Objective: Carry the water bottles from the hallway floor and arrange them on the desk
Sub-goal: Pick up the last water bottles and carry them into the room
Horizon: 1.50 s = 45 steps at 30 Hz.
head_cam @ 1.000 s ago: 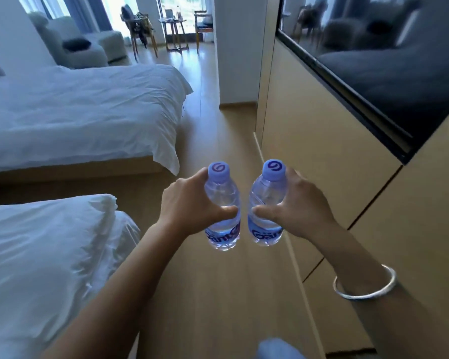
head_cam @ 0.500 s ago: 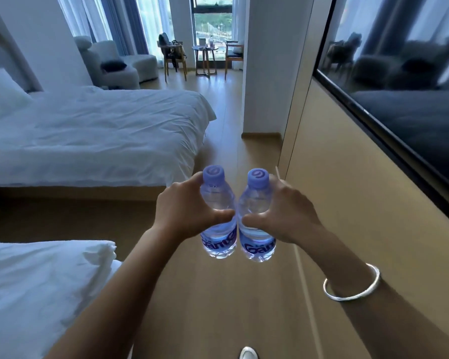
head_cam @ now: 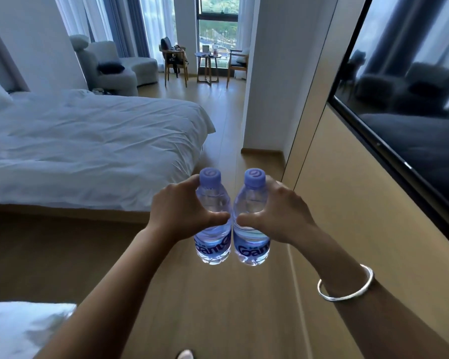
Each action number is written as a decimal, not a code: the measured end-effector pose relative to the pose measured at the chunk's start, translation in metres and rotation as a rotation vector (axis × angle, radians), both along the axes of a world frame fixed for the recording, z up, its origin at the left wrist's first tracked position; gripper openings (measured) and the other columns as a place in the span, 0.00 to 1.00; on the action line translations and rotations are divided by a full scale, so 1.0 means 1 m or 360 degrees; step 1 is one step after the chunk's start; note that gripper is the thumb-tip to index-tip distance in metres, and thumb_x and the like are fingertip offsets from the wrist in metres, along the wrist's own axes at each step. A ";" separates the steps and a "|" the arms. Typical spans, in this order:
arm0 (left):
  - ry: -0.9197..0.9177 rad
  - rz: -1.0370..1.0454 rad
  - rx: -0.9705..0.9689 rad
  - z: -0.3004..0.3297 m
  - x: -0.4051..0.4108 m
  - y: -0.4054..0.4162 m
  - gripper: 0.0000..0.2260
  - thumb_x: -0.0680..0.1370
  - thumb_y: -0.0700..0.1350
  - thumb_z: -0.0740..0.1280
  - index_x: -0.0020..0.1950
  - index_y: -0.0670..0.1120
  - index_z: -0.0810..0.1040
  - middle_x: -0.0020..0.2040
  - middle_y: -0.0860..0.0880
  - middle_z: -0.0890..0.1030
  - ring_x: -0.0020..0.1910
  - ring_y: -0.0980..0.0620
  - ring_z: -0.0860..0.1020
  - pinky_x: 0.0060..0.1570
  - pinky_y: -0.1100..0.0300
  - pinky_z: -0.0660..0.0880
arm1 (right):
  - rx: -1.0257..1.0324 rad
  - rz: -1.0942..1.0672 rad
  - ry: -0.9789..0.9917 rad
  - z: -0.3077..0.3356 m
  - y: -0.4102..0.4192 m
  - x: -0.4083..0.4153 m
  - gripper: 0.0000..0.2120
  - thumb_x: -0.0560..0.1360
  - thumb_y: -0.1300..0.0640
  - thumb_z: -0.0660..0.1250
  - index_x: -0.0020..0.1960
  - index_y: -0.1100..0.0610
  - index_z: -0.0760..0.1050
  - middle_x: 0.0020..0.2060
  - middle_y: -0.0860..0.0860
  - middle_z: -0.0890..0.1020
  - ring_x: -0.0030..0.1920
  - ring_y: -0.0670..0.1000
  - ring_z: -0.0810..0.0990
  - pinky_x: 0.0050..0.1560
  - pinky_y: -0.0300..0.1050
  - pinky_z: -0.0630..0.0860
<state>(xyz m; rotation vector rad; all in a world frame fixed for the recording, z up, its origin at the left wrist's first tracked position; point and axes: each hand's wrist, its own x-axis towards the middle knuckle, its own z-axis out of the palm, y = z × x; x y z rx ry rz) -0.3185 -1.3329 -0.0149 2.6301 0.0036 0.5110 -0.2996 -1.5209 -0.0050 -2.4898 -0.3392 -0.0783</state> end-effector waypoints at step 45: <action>-0.0227 -0.0071 0.0070 0.024 0.750 0.168 0.30 0.51 0.72 0.61 0.45 0.56 0.77 0.37 0.50 0.84 0.38 0.45 0.81 0.36 0.62 0.63 | 0.0023 -0.0095 -0.0160 0.018 0.174 0.737 0.25 0.60 0.43 0.75 0.51 0.44 0.67 0.43 0.43 0.73 0.40 0.46 0.74 0.35 0.37 0.66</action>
